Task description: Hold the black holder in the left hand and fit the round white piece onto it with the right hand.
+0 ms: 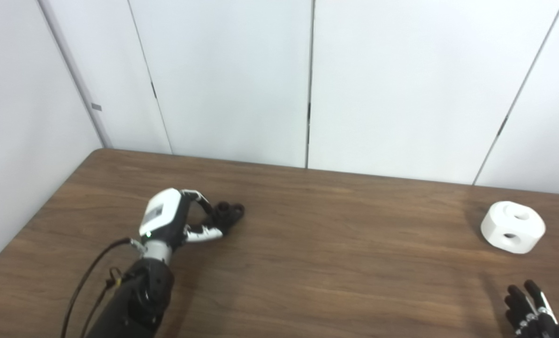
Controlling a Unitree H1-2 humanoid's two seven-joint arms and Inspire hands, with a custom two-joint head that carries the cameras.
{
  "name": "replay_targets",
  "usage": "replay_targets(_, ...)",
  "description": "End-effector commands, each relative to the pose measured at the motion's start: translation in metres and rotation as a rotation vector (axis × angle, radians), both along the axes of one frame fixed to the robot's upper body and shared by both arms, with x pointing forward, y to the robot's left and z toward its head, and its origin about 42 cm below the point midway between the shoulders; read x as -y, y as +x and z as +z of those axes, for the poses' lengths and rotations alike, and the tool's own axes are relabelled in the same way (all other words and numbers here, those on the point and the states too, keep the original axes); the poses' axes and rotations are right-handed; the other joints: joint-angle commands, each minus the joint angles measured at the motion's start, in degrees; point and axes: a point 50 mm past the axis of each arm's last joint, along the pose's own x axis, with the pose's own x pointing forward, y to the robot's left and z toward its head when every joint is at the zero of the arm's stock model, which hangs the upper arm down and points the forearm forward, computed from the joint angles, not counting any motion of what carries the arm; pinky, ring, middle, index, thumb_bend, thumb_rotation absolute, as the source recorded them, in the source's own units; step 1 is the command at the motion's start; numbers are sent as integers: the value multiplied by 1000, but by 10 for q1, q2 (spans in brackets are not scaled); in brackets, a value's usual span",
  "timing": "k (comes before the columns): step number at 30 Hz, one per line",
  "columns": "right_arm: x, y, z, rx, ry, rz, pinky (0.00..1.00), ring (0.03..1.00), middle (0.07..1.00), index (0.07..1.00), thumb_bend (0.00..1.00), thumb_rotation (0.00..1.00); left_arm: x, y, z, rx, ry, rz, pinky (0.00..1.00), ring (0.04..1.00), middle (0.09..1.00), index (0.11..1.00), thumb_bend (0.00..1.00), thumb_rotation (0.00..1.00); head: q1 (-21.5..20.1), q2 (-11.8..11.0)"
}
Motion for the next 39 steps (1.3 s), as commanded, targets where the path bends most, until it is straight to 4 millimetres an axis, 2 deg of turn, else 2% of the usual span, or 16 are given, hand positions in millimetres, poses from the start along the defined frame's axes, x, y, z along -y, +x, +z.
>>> replay_targets(1, -4, -3, 1, -18, -4, 5, 1000, 964, 954, 1000, 619, 1000, 13, 0, 17, 69, -7, -46, 715, 838, 761, 486, 517, 51, -2, 1)
replay_targets(6, -8, -2, 2, -6, -13, 19, 1000, 961, 949, 1000, 600, 1000, 51, -23, 12, 54, -79, -139, 693, 825, 756, 486, 517, 55, -17, 12)
replay_targets(11, -15, -3, 5, -3, -16, 28, 1000, 954, 945, 1000, 622, 1000, 91, -53, 3, 6, -131, -248, 723, 838, 767, 486, 516, 55, -37, 24)
replay_targets(17, -24, -4, 10, -6, -16, 31, 1000, 950, 932, 1000, 622, 1000, 117, -81, -9, -41, -141, -354, 756, 859, 782, 486, 515, 54, -66, 44)
replay_targets(26, -41, -2, 23, -16, -16, 26, 1000, 940, 920, 1000, 589, 1000, 135, -114, -15, -112, -143, -485, 767, 872, 798, 486, 513, 55, -115, 83)
replay_targets(31, -48, 0, 29, -14, -15, 21, 1000, 933, 919, 1000, 559, 1000, 138, -125, -16, -121, -117, -528, 775, 874, 797, 486, 515, 53, -126, 99)
replay_targets(37, -51, 3, 34, -16, -28, 22, 1000, 926, 914, 1000, 585, 1000, 142, -134, -18, -147, -86, -618, 803, 894, 814, 487, 514, 52, -137, 117)
replay_targets(39, -52, 3, 36, -20, -33, 22, 1000, 919, 910, 1000, 590, 1000, 142, -134, -20, -137, -63, -641, 908, 909, 826, 486, 516, 53, -140, 121)
